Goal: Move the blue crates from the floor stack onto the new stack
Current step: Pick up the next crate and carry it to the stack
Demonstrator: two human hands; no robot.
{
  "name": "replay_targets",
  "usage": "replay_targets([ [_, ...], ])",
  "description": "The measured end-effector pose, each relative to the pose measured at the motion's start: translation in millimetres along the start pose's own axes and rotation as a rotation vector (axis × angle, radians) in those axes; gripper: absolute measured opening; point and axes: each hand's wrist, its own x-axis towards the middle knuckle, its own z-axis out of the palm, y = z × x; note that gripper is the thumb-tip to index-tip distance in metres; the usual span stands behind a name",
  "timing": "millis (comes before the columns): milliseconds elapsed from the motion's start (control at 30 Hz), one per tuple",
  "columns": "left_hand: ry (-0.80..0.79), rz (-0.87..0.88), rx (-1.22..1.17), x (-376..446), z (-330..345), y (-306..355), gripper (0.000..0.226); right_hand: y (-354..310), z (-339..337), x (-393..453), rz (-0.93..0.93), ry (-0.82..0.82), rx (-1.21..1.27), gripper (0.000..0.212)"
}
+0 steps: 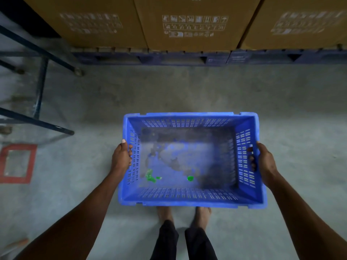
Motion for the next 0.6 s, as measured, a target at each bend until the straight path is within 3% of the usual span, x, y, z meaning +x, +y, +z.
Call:
replay_targets([
  [600, -0.011, 0.004, 0.031, -5.1, -8.1, -13.0, 0.047, 15.1, 0.4, -8.7, -0.011, -0.007, 0.004, 0.045],
])
